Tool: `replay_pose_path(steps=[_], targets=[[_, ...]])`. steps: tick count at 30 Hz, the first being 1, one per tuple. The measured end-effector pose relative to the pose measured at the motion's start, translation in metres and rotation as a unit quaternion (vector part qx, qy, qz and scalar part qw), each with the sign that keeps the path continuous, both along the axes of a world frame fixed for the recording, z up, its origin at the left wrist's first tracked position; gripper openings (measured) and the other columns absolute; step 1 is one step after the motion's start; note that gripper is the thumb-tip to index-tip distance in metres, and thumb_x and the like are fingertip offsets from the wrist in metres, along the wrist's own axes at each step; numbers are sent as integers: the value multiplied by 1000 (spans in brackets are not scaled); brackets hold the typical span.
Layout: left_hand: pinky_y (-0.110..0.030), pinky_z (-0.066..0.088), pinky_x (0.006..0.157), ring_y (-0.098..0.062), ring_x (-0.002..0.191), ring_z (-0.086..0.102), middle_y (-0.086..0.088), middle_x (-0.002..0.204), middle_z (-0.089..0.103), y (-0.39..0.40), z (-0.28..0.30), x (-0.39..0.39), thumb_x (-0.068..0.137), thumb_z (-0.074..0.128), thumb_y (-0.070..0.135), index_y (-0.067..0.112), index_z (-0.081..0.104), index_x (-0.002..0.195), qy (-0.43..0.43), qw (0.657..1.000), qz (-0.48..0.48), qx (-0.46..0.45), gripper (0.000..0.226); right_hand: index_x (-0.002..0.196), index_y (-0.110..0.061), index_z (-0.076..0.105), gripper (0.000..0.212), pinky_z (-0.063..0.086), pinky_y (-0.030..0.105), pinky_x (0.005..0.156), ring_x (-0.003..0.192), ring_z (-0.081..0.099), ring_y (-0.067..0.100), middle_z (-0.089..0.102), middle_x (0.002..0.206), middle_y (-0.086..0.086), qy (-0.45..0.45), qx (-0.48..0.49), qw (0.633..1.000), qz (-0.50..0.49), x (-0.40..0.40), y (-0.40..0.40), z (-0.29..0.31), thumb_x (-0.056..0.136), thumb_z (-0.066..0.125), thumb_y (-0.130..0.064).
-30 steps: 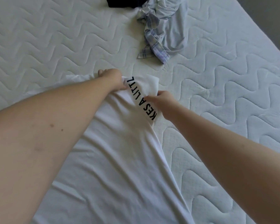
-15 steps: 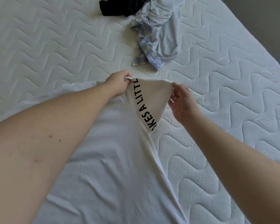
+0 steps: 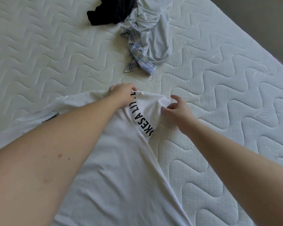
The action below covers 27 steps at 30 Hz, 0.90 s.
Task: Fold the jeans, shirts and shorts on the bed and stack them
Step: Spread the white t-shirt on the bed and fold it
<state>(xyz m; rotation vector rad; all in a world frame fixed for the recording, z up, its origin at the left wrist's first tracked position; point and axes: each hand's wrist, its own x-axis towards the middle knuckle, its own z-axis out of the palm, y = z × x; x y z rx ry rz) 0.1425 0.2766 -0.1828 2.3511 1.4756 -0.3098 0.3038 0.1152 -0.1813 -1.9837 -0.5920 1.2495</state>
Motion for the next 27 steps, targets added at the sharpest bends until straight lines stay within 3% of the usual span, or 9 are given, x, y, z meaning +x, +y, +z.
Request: replay_pose_path(steps=[2,6,10,11,13,15,19,23,27], targets=[[-37,36,102,-25,120,52,1,125,61,2,2,3,93,60,30,31,60,121,6,1000,3,6,28,135,-27,48,59,45,20,59,75,60,10,59,86,-7,17,27,999,-14,6,1,2,82,73,-24],[-37,39,96,-28,115,54,-4,122,60,2,7,5,96,56,30,24,64,115,4,1000,-8,11,22,120,-15,57,41,54,38,88,69,54,13,51,70,-4,164,141,975,-58,21,-1,8,84,62,4],[-32,38,85,-30,107,56,-6,114,65,-6,15,8,92,48,23,24,59,108,-27,999,1,-35,19,116,-13,57,37,57,35,81,66,65,14,59,77,3,318,195,917,-140,26,1,19,87,55,9],[-32,40,84,-29,105,57,-5,113,65,-7,18,11,90,48,23,26,56,105,-37,998,3,-58,17,114,-14,57,32,58,33,77,69,69,17,62,87,7,323,180,917,-153,26,2,20,89,55,6],[-34,46,89,-25,102,58,-3,114,64,-10,21,25,91,48,28,28,55,107,-65,992,4,-105,17,112,-14,55,24,59,32,72,73,71,19,64,100,12,212,103,962,-139,24,0,16,92,54,-2],[-33,46,90,-23,106,58,-2,121,61,-14,22,41,93,51,39,26,55,121,-85,986,0,-143,31,118,-12,52,26,57,31,69,71,67,17,65,94,10,102,26,987,-125,21,-8,6,92,51,-6],[-28,41,89,-23,118,56,-5,134,57,-20,20,69,91,63,45,20,55,132,-59,981,-78,-170,49,123,-14,54,36,44,25,57,78,65,16,73,101,9,157,0,986,-64,15,-27,-5,88,61,-11],[-29,44,84,-16,97,58,5,111,65,-17,27,81,91,63,43,24,66,119,10,973,-159,-169,34,119,-23,60,39,43,20,66,83,64,8,71,103,-2,140,-14,990,7,7,-38,-14,82,73,-23],[-22,40,66,-5,79,53,13,90,60,-9,38,78,93,62,35,33,61,92,-97,968,-119,-197,3,124,-14,59,51,53,26,83,96,71,17,74,104,6,250,59,965,54,4,-41,-13,79,81,-20]])
